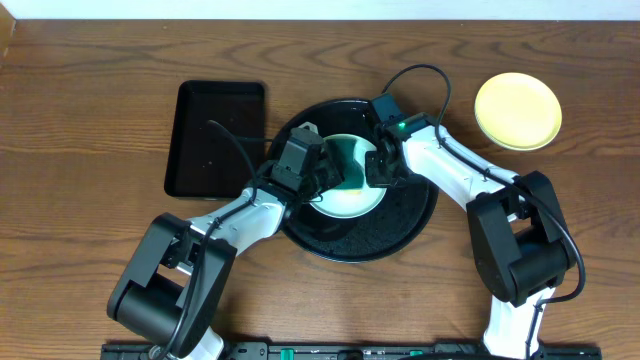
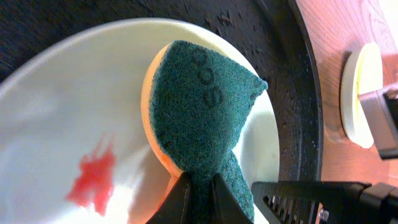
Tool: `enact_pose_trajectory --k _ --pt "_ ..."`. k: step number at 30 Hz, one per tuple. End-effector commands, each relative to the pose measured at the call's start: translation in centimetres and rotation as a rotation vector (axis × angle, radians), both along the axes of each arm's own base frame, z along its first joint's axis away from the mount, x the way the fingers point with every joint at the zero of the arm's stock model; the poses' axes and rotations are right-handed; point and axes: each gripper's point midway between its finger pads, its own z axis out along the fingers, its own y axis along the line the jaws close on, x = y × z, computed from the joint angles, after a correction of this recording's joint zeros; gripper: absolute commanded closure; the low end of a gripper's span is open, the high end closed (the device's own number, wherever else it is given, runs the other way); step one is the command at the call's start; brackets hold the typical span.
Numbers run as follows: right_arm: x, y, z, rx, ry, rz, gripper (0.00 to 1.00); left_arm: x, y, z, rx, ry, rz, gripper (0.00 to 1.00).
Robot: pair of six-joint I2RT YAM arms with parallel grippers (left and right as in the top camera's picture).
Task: Clean dirty plates on tray and stack at the side
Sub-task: 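Scrub the red stain with the sponge while the right gripper holds the rim, then continue scrubbing the plate in circles with the left gripper's sponge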
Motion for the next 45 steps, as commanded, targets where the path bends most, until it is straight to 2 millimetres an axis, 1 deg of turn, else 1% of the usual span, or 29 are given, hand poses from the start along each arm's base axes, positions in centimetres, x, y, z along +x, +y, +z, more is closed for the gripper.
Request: enact_pose_trajectory --k 1,3,6,12,17,20,23,25,28,30,32,35,37,40,43,45 --pt "-0.4 -0.7 -1.4 -0.029 0.036 -0.004 0.99 -0.3 0.0 -0.4 0.0 0.019 0.002 0.92" --pt "-0.4 -0.7 -1.4 -0.029 0.036 -0.004 0.99 -0.3 0.6 -0.9 0.03 0.026 0.024 0.92" --pt "-0.4 -0.7 -1.4 -0.029 0.036 -0.004 0.99 -0.6 2.0 -1.9 0.1 0.052 0.068 0.92" --pt "-0.4 -0.7 -1.4 -0.029 0.035 -0.004 0.99 -0.9 3.5 -2.9 0.176 0.073 0.111 0.92" --pt "-0.4 -0.7 -1.4 -0.03 0.036 -0.004 0.99 -1.1 6.9 -4.0 0.337 0.082 0.211 0.93" --pt "-0.4 -0.7 -1.4 -0.03 0.036 -0.004 0.99 -0.6 7.5 -3.6 0.359 0.059 0.238 0.92" --pt "-0.4 -0.8 -1.4 -0.033 0.034 -0.004 0.99 -0.2 7.8 -2.8 0.377 0.026 0.244 0.93" --pt "-0.4 -0.9 -1.4 -0.037 0.032 -0.004 0.99 0.1 8.2 -1.9 0.399 -0.004 0.25 0.93" --pt "-0.4 -0.9 -1.4 -0.037 0.034 -0.004 0.99 0.2 9.6 -0.3 0.444 -0.042 0.303 0.93" --pt "-0.4 -0.9 -1.4 -0.037 0.034 -0.004 0.99 0.3 10.1 0.8 0.457 -0.064 0.322 0.93" --pt "-0.4 -0.9 -1.4 -0.037 0.033 -0.004 0.99 0.4 10.2 2.4 0.459 -0.104 0.309 0.92" --pt "-0.4 -0.9 -1.4 -0.037 0.033 -0.004 0.99 0.5 10.0 4.0 0.433 -0.14 0.311 0.92" --pt "-0.4 -0.9 -1.4 -0.037 0.033 -0.004 0.99 0.5 9.4 4.9 0.394 -0.154 0.296 0.92" --pt "-0.4 -0.9 -1.4 -0.037 0.033 -0.005 0.99 0.7 7.1 5.7 0.286 -0.166 0.228 0.93" --pt "-0.4 -0.8 -1.3 -0.036 0.032 -0.005 0.99 0.8 4.7 6.1 0.185 -0.173 0.151 0.93" --pt "-0.3 -0.8 -1.4 -0.036 0.032 -0.005 0.99 0.9 4.0 5.9 0.162 -0.174 0.129 0.93"
